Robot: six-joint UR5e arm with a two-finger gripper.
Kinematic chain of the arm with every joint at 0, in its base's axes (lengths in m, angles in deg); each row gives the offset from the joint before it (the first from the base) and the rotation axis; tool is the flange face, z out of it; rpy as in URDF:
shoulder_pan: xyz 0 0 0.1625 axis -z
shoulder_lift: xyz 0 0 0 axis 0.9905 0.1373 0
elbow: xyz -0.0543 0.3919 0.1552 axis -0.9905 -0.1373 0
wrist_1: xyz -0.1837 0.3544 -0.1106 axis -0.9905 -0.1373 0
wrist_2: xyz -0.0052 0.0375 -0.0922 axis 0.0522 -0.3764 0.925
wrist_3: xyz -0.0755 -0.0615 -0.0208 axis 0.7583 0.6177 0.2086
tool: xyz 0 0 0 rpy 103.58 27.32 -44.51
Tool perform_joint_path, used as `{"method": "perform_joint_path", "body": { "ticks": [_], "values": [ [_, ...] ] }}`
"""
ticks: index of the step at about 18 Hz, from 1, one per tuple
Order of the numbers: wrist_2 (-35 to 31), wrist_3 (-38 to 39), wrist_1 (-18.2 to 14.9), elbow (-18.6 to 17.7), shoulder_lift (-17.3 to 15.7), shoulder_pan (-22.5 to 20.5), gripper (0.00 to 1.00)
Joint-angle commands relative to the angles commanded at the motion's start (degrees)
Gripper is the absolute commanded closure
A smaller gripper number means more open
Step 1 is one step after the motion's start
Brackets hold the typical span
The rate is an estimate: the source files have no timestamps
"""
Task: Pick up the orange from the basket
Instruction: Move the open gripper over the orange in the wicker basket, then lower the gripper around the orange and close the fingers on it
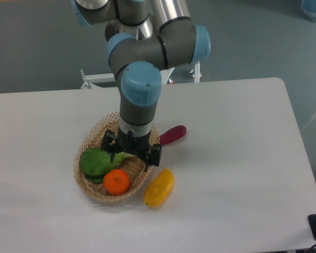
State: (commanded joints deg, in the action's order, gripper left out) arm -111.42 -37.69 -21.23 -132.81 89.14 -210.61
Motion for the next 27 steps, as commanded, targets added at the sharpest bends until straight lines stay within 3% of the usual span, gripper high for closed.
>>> {"method": "perform_joint_path", "body": {
  "ticks": [7, 15, 27],
  "values": [
    [-0.6, 0.9, 2.1, -0.9, 2.9, 1.7, 0.00],
    [-1.2, 9.9, 4.5, -0.8, 4.2, 1.8, 0.00],
    [-3.9, 10.1, 4.9, -1.4, 5.8, 3.1, 0.00]
  ]
}}
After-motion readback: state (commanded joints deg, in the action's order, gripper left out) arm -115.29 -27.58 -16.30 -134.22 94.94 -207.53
